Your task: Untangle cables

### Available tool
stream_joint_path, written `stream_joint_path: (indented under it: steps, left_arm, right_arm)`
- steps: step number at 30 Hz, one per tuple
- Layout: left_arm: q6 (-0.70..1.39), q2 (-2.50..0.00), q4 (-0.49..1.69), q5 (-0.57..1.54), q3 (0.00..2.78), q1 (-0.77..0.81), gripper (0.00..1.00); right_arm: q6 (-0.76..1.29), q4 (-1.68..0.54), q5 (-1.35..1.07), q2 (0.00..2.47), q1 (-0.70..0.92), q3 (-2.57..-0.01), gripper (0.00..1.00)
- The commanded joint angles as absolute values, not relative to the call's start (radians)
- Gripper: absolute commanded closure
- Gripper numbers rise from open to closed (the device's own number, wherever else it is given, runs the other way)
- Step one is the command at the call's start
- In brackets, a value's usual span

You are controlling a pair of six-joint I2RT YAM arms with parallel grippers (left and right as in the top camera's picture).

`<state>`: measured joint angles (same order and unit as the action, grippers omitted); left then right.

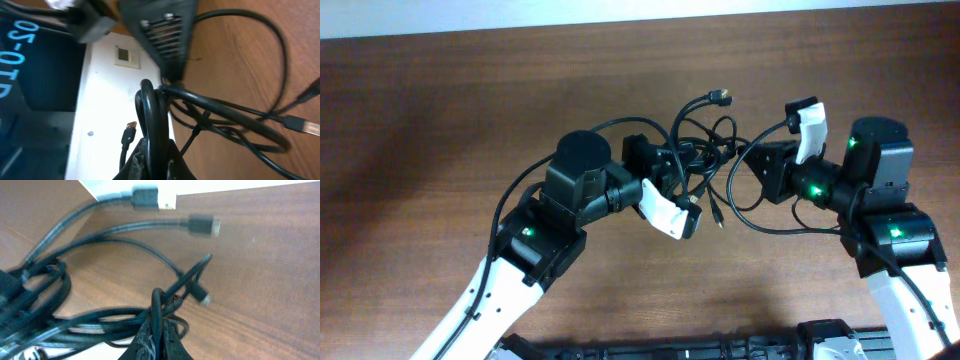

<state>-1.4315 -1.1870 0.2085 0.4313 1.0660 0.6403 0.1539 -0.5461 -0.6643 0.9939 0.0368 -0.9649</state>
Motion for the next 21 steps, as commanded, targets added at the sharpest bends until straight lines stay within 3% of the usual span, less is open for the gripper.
stream_joint_path:
  steps: [1,21]
  left_arm:
    - [-1.426,-1.159,0.258,0.442,1.074,0.641,1.00]
    - [-1.353,-1.159,0.473,0.427,1.074,0.641,1.00]
  right_arm:
    - [0.196,-0.452,-0.674,0.986,0.031,-0.977,0.96]
    - [0.384,-0.176,-0.628,0.841,0.031,-0.977,0.96]
